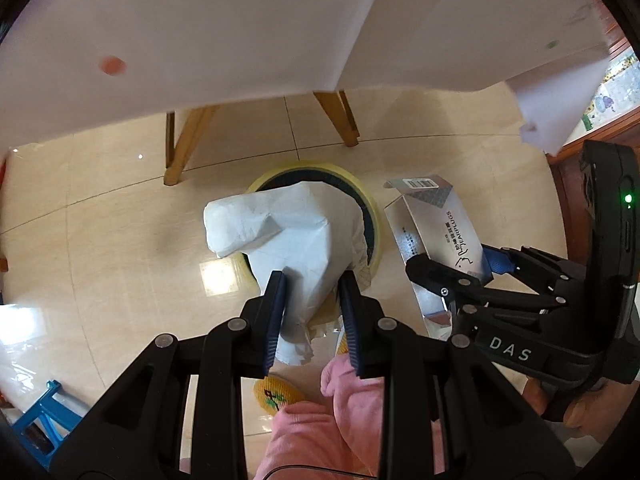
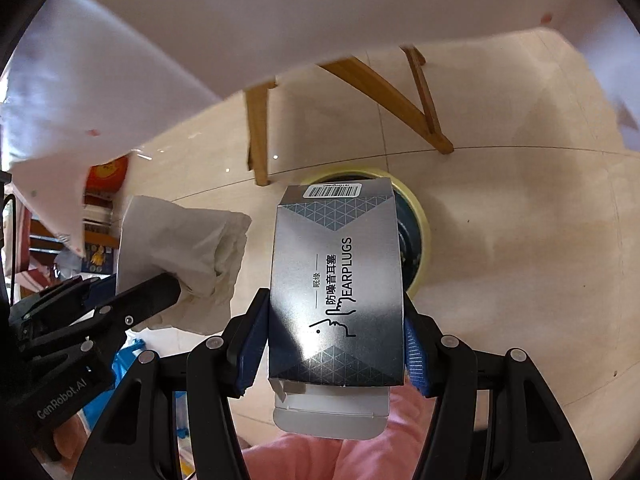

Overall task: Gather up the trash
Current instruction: 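Carry the tissue and EARPLUGS box with both tools over the black bin, then open the left tool to drop the tissue while the right tool releases the box into the bin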

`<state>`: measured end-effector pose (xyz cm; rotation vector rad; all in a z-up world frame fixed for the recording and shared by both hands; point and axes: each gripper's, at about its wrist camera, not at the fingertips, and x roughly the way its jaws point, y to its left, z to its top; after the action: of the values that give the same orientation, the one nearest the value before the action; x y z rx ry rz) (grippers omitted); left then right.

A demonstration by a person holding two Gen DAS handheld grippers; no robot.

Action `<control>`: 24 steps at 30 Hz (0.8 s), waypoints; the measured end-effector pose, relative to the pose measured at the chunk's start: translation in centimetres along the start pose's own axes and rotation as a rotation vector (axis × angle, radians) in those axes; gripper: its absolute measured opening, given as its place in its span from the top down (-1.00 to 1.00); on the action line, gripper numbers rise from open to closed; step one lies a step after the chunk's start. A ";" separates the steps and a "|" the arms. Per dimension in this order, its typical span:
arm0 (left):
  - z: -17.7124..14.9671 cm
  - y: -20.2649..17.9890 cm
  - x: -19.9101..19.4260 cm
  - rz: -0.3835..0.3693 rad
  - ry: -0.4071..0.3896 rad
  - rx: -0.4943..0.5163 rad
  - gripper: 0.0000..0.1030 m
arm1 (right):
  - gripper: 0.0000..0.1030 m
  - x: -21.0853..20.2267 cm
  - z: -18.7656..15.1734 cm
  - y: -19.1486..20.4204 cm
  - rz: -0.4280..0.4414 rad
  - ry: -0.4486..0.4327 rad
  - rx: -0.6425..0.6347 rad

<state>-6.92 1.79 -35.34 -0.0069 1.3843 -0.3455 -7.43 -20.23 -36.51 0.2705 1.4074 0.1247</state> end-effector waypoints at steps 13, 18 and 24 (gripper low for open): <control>2.8 -0.6 9.8 0.020 0.026 -0.003 0.37 | -0.15 8.0 2.1 -4.9 -0.017 0.040 0.032; 2.6 -0.4 11.3 0.043 0.036 -0.004 0.11 | -0.15 10.8 3.0 -5.3 -0.023 0.063 0.000; 2.1 0.4 10.8 0.104 0.006 0.002 -0.45 | -0.17 12.5 3.8 -4.3 -0.001 0.076 -0.021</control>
<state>-3.31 -0.91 -45.34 0.0681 1.3848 -0.2601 -2.00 -21.76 -49.05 0.2499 1.4810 0.1504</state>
